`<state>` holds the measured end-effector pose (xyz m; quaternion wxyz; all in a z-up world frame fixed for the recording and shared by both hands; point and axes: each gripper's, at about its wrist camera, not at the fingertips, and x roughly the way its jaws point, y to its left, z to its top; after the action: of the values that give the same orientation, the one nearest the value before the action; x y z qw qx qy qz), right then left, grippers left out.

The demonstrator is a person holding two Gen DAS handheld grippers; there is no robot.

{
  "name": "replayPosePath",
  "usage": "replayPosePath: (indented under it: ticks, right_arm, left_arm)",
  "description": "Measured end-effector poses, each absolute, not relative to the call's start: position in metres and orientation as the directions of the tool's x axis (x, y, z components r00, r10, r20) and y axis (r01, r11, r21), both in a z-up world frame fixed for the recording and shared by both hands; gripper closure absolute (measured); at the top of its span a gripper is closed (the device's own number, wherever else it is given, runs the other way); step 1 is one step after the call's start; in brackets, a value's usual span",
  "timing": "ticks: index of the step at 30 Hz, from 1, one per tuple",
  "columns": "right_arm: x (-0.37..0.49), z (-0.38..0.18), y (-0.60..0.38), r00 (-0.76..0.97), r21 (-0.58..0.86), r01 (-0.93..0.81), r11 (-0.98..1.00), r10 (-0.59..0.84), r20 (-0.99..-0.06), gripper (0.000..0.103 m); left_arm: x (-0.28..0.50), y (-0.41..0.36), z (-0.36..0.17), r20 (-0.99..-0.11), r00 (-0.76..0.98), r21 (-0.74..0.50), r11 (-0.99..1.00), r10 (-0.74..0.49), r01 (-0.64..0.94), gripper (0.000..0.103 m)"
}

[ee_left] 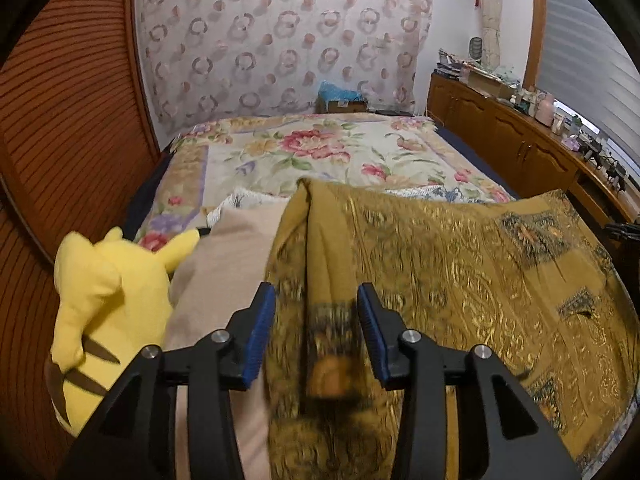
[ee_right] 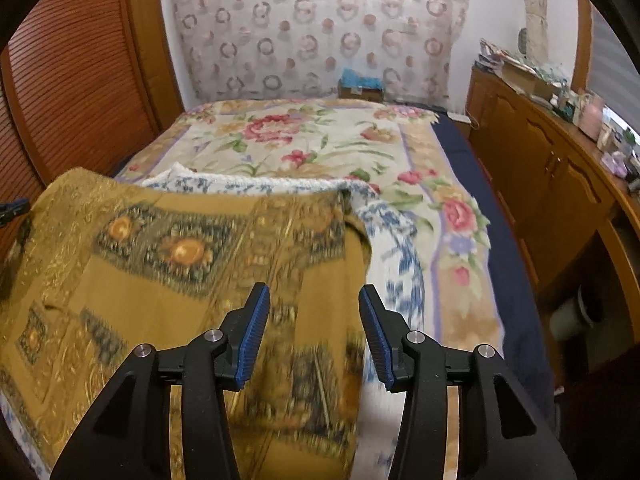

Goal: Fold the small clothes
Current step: 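Lay the lifted shirt flat on the quilt and open both tools, then close the left tool on the shirt's dark-trimmed edge while the right tool grips beside it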

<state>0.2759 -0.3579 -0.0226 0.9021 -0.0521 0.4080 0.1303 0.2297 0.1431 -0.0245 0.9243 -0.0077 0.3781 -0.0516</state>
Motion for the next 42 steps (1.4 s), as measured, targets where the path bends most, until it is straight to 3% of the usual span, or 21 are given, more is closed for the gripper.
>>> replayPosePath:
  ticks: [19,31,34,42]
  right_arm:
    - [0.250,-0.049,-0.370,0.569,0.084,-0.225,0.971,0.201,-0.798,0.056]
    - [0.257,-0.062,-0.359,0.552,0.055,-0.250,0.967,0.189,-0.812,0.056]
    - [0.257,-0.061,-0.358,0.559,0.035,-0.250,0.968,0.174,-0.811,0.062]
    - [0.257,-0.051,-0.352,0.583,0.031,-0.270,0.962,0.189,-0.790,0.081]
  left_arm:
    - [0.214,0.134,-0.048,-0.726,0.679,-0.062,0.994,-0.108,0.092,0.062]
    - [0.215,0.135,-0.055,-0.738,0.666,-0.071,0.994,-0.109,0.084,0.062]
    - [0.213,0.134,-0.054,-0.732,0.668,-0.089,0.991,-0.134,0.101,0.070]
    - [0.213,0.134,-0.044,-0.710,0.691,-0.091,0.991,-0.136,0.101,0.071]
